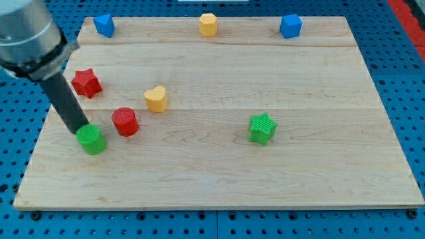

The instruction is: Slide the green circle diagonally towards the blue cube

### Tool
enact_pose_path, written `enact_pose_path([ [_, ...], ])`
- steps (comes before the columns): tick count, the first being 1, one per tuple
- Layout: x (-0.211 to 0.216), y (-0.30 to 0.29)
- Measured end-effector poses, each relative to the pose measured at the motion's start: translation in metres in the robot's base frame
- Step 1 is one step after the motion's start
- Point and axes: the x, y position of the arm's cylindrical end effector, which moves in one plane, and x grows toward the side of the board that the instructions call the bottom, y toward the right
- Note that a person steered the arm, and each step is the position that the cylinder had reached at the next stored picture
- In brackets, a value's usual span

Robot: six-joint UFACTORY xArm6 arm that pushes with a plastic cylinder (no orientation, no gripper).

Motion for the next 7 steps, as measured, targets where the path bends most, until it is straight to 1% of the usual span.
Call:
enact_pose_path([
  [1,0.015,-0.012],
  [2,0.046,-0.004],
  [3,0.027,0.099],
  [4,0.003,0.183],
  [5,-0.04,0.189],
  [6,-0.03,0.175],
  [7,-0.059,0.167],
])
